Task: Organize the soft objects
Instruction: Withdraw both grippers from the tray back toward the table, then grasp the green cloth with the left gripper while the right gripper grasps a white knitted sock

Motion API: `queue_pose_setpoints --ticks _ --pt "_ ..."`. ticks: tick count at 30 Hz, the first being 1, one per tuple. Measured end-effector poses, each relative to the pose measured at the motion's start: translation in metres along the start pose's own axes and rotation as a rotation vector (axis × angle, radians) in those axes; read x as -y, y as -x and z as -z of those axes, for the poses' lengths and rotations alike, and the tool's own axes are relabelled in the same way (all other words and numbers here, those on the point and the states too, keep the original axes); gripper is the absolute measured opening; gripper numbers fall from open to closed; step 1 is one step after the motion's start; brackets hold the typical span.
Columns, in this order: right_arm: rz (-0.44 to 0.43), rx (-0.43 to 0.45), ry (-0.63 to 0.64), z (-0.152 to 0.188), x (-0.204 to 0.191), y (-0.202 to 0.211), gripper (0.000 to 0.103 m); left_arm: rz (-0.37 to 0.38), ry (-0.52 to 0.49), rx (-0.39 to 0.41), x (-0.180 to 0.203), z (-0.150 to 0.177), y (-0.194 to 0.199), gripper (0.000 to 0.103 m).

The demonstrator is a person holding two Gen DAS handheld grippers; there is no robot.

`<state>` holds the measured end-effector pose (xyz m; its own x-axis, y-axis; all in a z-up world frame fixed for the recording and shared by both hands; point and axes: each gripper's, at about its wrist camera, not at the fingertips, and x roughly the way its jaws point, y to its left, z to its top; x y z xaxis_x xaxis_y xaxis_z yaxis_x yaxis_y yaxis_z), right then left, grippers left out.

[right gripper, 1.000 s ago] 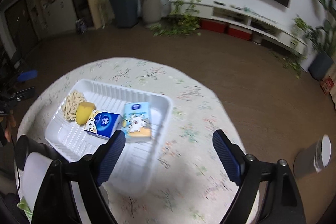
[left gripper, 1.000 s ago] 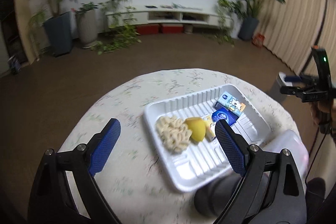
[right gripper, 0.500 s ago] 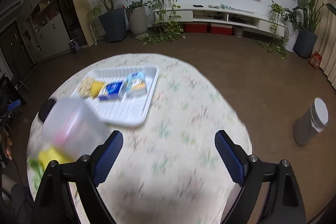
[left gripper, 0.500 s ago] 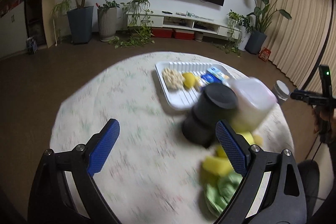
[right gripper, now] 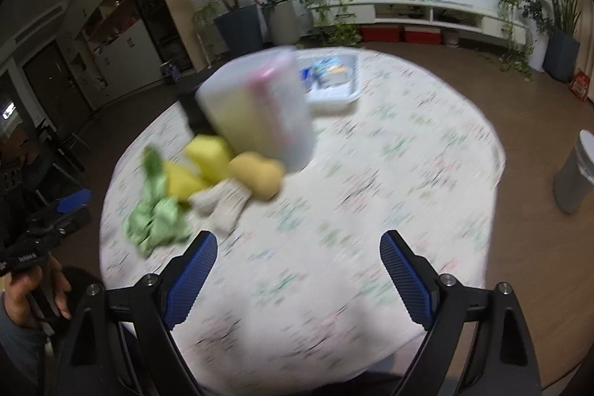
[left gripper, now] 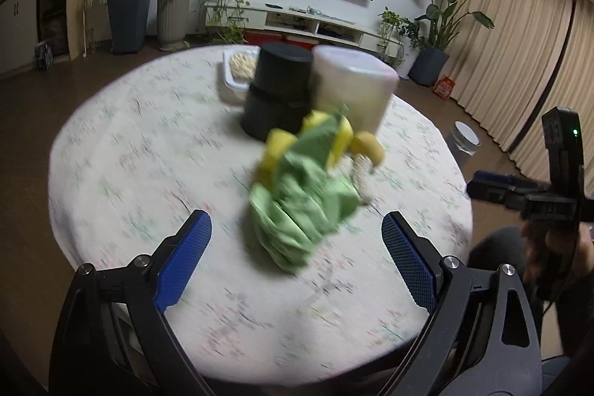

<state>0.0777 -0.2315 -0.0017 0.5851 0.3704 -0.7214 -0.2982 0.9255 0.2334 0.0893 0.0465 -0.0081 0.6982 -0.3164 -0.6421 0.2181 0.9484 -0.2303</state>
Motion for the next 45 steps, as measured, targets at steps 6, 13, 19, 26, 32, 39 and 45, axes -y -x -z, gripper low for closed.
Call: queue_pose_setpoints --ticks 6,13,19,26,32,39,45 --pt "-0.035 -0.010 0.026 0.031 -0.036 -0.006 0.092 0.023 -0.011 -0.016 0.026 0.028 -0.007 0.094" --pt "-0.059 0.001 0.076 0.045 -0.061 -0.006 0.092 0.026 -0.041 -0.002 0.038 0.028 -0.013 0.094" --pt "-0.044 0.027 0.087 0.040 -0.061 -0.007 0.091 0.010 -0.036 -0.010 0.033 0.021 -0.029 0.094" --pt "-0.015 0.021 0.090 0.020 -0.051 -0.026 0.083 -0.028 -0.058 -0.030 0.030 0.010 -0.051 0.092" --pt "-0.035 -0.031 0.100 0.000 -0.052 -0.064 0.075 -0.059 -0.041 -0.048 0.021 0.000 -0.070 0.083" --pt "-0.058 -0.097 0.113 -0.014 -0.059 -0.105 0.069 -0.096 -0.028 -0.085 0.008 -0.002 -0.085 0.064" --pt "-0.040 -0.106 0.163 -0.016 -0.069 -0.122 0.060 -0.096 -0.029 -0.104 0.003 -0.004 -0.095 0.059"
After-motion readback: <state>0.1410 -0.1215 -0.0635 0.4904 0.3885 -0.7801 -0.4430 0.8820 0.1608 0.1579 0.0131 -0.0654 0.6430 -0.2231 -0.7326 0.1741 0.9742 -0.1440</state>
